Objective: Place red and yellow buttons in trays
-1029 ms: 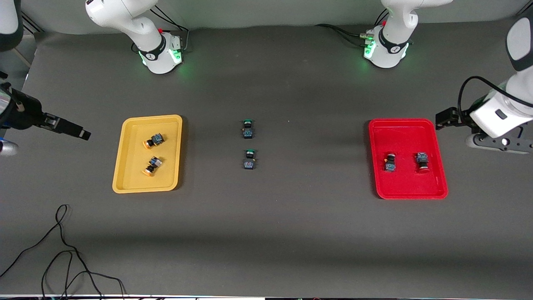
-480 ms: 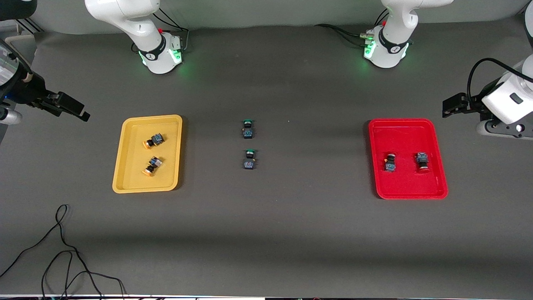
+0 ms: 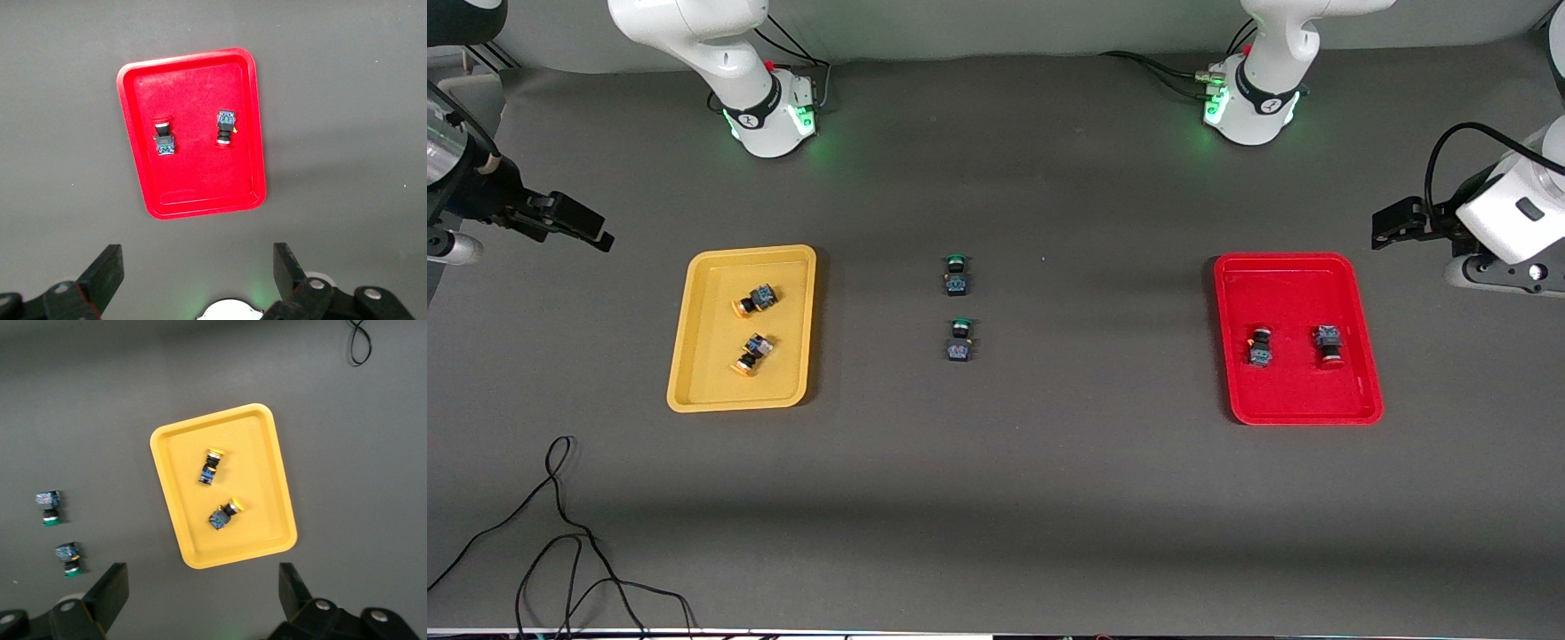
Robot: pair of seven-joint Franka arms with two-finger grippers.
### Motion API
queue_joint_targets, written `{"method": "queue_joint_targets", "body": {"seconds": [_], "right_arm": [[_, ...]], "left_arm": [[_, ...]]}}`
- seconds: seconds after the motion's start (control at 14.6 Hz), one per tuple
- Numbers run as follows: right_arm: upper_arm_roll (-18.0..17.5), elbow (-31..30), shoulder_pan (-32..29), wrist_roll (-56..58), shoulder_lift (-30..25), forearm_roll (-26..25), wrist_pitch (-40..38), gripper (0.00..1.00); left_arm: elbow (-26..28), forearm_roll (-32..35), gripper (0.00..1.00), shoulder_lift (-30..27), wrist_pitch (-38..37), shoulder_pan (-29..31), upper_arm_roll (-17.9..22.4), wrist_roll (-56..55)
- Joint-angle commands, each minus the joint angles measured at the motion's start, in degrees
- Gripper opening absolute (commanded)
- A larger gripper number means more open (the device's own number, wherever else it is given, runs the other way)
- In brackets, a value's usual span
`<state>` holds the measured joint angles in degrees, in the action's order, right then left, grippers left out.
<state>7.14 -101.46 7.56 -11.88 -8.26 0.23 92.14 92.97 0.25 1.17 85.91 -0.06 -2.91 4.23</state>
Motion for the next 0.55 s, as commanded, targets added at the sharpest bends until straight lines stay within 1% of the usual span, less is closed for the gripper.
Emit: {"method": "queue_joint_targets", "body": {"seconds": [0.0, 0.14, 0.48], "right_arm": [[-0.6, 1.5, -0.8, 3.0, 1.1, -1.5, -1.6, 1.00], [-0.6, 1.6, -0.9, 3.0, 2.2, -1.5, -1.6, 1.00], [-0.5, 1.7, -1.0, 3.3, 2.1, -1.5, -1.7, 1.00]], "left_arm": [[-0.6, 0.0, 1.00, -0.5, 0.8, -0.6, 0.6, -0.9], [-0.6, 0.3, 1.00, -0.5, 1.4, -0.6, 0.6, -1.0], [-0.8, 0.1, 1.00, -0.3, 1.1, -0.5, 0.6, -0.9]]}}
